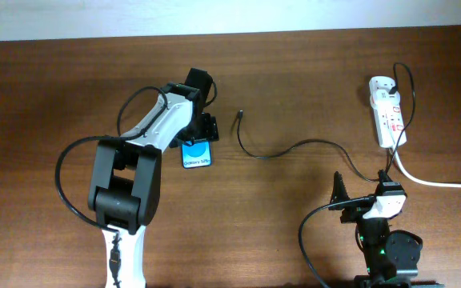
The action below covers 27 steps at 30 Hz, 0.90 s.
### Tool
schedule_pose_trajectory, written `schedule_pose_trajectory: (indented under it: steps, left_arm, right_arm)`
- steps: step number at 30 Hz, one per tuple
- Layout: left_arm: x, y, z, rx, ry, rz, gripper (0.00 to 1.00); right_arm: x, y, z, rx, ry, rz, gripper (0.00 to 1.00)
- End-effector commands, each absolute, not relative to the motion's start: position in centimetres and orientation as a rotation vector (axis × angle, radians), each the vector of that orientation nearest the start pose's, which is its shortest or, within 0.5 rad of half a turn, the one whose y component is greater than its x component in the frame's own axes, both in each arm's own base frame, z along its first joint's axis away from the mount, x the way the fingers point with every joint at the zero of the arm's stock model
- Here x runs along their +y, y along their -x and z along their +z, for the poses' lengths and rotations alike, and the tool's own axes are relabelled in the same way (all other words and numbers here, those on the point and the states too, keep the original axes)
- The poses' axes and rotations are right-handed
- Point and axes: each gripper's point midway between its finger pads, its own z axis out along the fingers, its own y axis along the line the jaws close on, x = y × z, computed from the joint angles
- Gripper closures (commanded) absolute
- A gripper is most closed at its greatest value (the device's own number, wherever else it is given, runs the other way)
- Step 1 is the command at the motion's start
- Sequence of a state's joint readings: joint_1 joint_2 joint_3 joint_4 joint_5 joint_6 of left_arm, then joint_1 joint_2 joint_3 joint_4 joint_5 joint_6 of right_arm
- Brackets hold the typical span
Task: Plug charger to phone and switch on socket
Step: 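Move the left gripper over the phone and grasp its top edge, then lift the phone upright with the left gripper, bottom edge facing right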
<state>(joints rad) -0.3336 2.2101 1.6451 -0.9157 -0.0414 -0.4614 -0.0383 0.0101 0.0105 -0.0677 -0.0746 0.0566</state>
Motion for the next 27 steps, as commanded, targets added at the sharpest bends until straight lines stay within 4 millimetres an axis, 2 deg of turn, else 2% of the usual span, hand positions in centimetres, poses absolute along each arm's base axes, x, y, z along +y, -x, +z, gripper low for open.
schedule_pose_trajectory:
  steps: [1, 8, 11, 15, 19, 20, 23, 26, 27]
  left_arm:
    - [-13.6, -40.7, -1.5, 3.075, 0.219, 0.018, 0.23]
    - [-13.9, -41.4, -1.1, 3.053, 0.196, 0.004, 0.32]
    - [-14.1, -42.1, 0.3, 3.042, 0.157, -0.003, 0.38]
    - [-14.4, -42.8, 1.5, 3.028, 0.126, -0.012, 0.41]
    - [-14.8, -44.1, 3.9, 2.995, 0.079, -0.028, 0.42]
    - [-15.1, -44.8, 5.1, 2.973, 0.080, -0.041, 0.49]
    - [-15.3, -45.4, 6.5, 2.954, 0.080, -0.052, 0.64]
    - [-15.6, -45.8, 7.7, 2.939, 0.079, -0.075, 0.88]
    - [-15.7, -45.9, 8.1, 2.937, 0.078, -0.085, 0.93]
  right_arm:
    - [0.4, -24.6, 15.8, 1.642, -0.026, 0.082, 0.02]
    - [0.4, -24.6, 15.8, 1.642, -0.026, 0.082, 0.02]
    - [0.4, -24.6, 15.8, 1.642, -0.026, 0.082, 0.02]
    - [0.4, -24.6, 15.8, 1.642, -0.026, 0.082, 0.02]
    - [0.4, -24.6, 15.8, 1.642, -0.026, 0.082, 0.02]
    - [0.4, -24.6, 15.8, 1.642, -0.026, 0.082, 0.02]
    - [0.4, -24.6, 15.8, 1.642, -0.026, 0.082, 0.02]
    - [0.4, -24.6, 15.8, 1.642, -0.026, 0.082, 0.02]
    - [0.4, -24.6, 15.8, 1.642, -0.026, 0.082, 0.02]
